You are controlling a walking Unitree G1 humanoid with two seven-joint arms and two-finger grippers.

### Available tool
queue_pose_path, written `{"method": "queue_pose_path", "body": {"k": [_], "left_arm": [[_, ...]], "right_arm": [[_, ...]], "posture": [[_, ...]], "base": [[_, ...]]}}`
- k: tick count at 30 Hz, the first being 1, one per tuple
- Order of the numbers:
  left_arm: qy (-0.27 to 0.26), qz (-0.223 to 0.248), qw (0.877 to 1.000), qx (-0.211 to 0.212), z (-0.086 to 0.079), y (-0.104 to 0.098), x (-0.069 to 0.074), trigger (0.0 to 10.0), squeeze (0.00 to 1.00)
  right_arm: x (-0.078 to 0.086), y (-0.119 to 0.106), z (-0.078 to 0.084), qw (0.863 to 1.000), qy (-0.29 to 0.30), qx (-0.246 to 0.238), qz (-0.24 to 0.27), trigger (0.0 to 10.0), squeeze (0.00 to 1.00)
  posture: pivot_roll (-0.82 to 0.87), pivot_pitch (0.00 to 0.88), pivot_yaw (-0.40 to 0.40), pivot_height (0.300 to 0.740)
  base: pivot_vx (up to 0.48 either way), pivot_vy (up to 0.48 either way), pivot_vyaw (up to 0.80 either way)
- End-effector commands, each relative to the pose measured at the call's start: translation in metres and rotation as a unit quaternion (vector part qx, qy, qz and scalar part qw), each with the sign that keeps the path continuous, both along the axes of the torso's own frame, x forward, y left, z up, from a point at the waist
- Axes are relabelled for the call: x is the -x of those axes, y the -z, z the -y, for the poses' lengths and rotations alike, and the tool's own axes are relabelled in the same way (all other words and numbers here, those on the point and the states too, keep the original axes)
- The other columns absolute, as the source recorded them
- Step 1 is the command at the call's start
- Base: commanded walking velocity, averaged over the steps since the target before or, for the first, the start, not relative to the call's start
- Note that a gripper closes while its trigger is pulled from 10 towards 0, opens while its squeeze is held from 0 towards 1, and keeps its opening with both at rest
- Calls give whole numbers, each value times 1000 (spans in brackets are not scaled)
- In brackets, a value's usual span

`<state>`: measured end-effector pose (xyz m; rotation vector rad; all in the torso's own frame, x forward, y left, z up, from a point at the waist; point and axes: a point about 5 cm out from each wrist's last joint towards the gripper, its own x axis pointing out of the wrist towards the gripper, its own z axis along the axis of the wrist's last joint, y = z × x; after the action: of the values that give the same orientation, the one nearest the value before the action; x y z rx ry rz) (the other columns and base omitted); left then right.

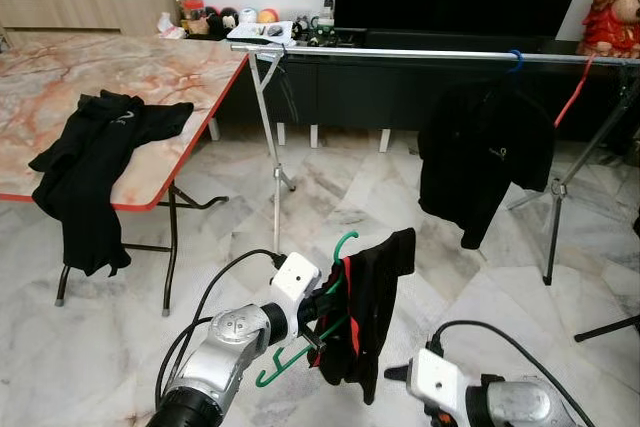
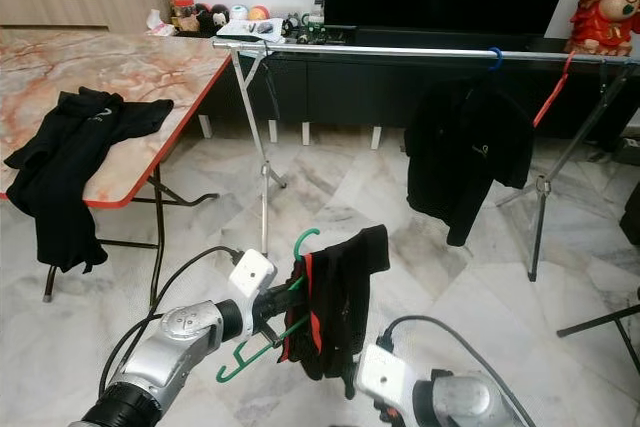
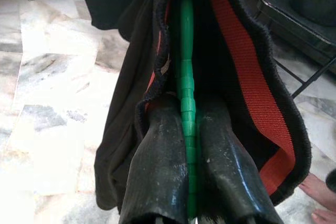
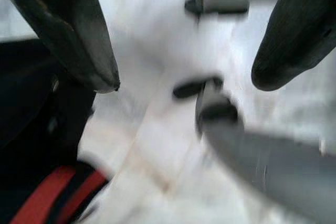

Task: Hang hanger

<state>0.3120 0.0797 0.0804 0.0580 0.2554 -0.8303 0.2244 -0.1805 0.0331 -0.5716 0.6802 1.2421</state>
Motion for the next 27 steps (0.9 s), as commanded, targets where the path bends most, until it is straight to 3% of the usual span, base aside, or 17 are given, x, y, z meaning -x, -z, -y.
{"method": "queue_pose_path", "body": {"k": [1,3,5,7,9,10,12,14,16,18,22,24,27], "left_arm": [[8,13,1000,0,1,-6,-3,10000,0],[9,13,1000,0,1,-7,-4,10000,0],[9,14,1000,0,1,-7,-4,10000,0],[9,13,1000,-1,1,-6,-4,10000,0],[10,12,1000,-2,0,-5,-3,10000,0],[10,12,1000,-2,0,-5,-3,10000,0],[16,16,1000,-9,-2,-5,-2,10000,0],[20,20,999,-21,-5,-3,-1,10000,0],[30,23,999,-37,-8,0,0,10000,0],[35,23,998,-41,-9,0,0,10000,0],[59,25,996,-62,-13,3,2,10000,0],[81,27,993,-81,-18,6,5,10000,0],[116,32,987,-105,-22,8,8,10000,0]], "right_arm": [[6,9,7,998,-25,50,-7,10000,0],[10,18,20,992,-46,119,-7,10000,0],[10,18,22,991,-47,124,-7,10000,0],[6,9,17,996,-28,85,4,10000,0],[-8,-7,15,998,22,37,50,10000,0],[-8,-7,15,998,22,37,50,10000,0],[-28,-29,16,990,75,-17,120,10000,0],[-51,-51,25,966,157,-46,199,10000,0],[-78,-77,44,924,252,-47,283,10000,0],[-83,-84,50,914,277,-48,293,10000,0],[-86,-94,48,925,221,-32,308,10000,0],[-83,-92,41,946,151,-23,287,10000,0],[-79,-89,35,965,82,-23,248,10000,0]], "posture": [[39,42,10,740],[39,42,10,740],[39,44,10,740],[38,46,10,740],[31,45,9,740],[31,45,9,740],[30,47,9,740],[30,47,9,740],[24,41,15,740],[24,41,15,740],[25,31,19,740],[27,24,22,740],[28,24,21,740]], "base": [[0,0,0],[0,0,0],[0,0,0],[0,0,0],[0,0,0],[0,0,0],[0,0,0],[0,0,0],[0,0,0],[0,0,0],[0,0,0],[0,0,0],[0,0,0]]}}
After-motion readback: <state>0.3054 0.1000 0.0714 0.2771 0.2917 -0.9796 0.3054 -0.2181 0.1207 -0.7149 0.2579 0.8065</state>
